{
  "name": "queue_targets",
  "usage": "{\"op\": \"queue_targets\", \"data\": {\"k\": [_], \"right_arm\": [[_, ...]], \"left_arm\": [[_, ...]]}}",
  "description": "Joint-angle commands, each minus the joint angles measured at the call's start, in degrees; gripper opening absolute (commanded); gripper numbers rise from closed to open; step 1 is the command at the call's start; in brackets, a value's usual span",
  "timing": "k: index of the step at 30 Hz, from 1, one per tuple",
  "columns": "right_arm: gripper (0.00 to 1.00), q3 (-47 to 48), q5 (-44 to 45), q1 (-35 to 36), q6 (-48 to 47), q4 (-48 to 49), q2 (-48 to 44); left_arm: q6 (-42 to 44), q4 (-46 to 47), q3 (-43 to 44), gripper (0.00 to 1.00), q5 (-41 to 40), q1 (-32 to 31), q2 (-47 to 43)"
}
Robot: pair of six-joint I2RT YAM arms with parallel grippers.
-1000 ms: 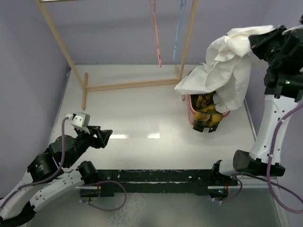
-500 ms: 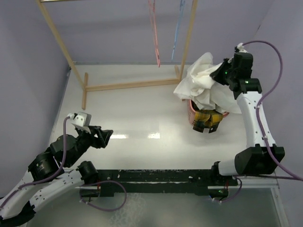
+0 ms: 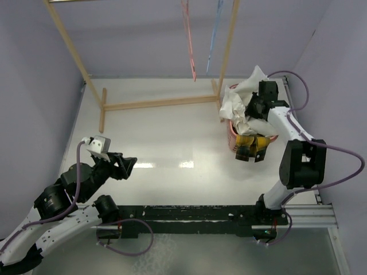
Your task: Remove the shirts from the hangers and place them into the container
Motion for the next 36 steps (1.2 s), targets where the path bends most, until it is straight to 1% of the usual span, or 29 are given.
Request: {"op": "queue_targets", "data": {"k": [1,7,13,14,15,17,18,20,23,26,30,33,35,36], "right_arm": [[0.00,-3.7,-0.8,0.2,-1.0,1.4,4.9],[0.00,-6.5,-1.9,0.2,-1.3,3.4,9.2],[0.00,-6.5,-1.9,0.2,-2.0,3.0,8.8],[0.03,-6.0,-2.0,0.2,-2.1,2.3,8.3],[0.11,-5.4,-2.1,0.2,-2.3,1.6,7.6],[0.34,-4.1,-2.7,0.2,-2.6,-0.2,5.2],[0.41,-3.4,-2.8,0.2,-2.9,-1.1,3.4],[0.49,-2.0,-2.5,0.2,-3.3,-2.6,-0.8],[0.54,1.1,-1.8,0.2,-4.2,-4.3,-7.6],[0.57,5.8,-1.3,0.2,-5.2,-7.5,-12.0],[0.58,10.2,-0.7,0.2,-5.9,-11.3,-17.3],[0.58,11.1,-1.5,0.2,-6.2,-11.5,-22.9],[0.68,9.3,-4.6,0.2,-6.0,-9.1,-28.0],[0.72,7.9,-6.5,0.2,-5.7,-7.3,-30.7]], "left_arm": [[-0.4,1.4,1.3,0.65,0.5,-0.1,0.2],[-0.4,1.4,1.2,0.65,0.7,-0.1,0.7],[-0.2,1.5,1.2,0.65,0.9,-0.1,1.5],[-0.2,1.5,1.2,0.65,1.0,-0.1,1.7],[-0.2,1.5,1.2,0.65,1.0,-0.2,1.8],[-0.2,1.5,1.2,0.65,1.0,-0.2,1.9],[-0.2,1.5,1.2,0.66,1.1,-0.1,2.0],[-0.2,1.5,1.2,0.66,1.1,-0.1,2.2],[-0.1,1.5,1.2,0.66,1.1,-0.2,2.2],[-0.1,1.6,1.2,0.67,1.1,-0.1,2.2],[-0.2,1.7,1.2,0.68,1.1,-0.1,2.0],[-0.2,2.2,1.2,0.72,1.5,-0.1,1.7],[-1.8,2.5,1.1,0.77,0.4,-0.1,2.0],[-3.2,2.3,1.3,0.81,-0.9,-0.1,2.3]]}}
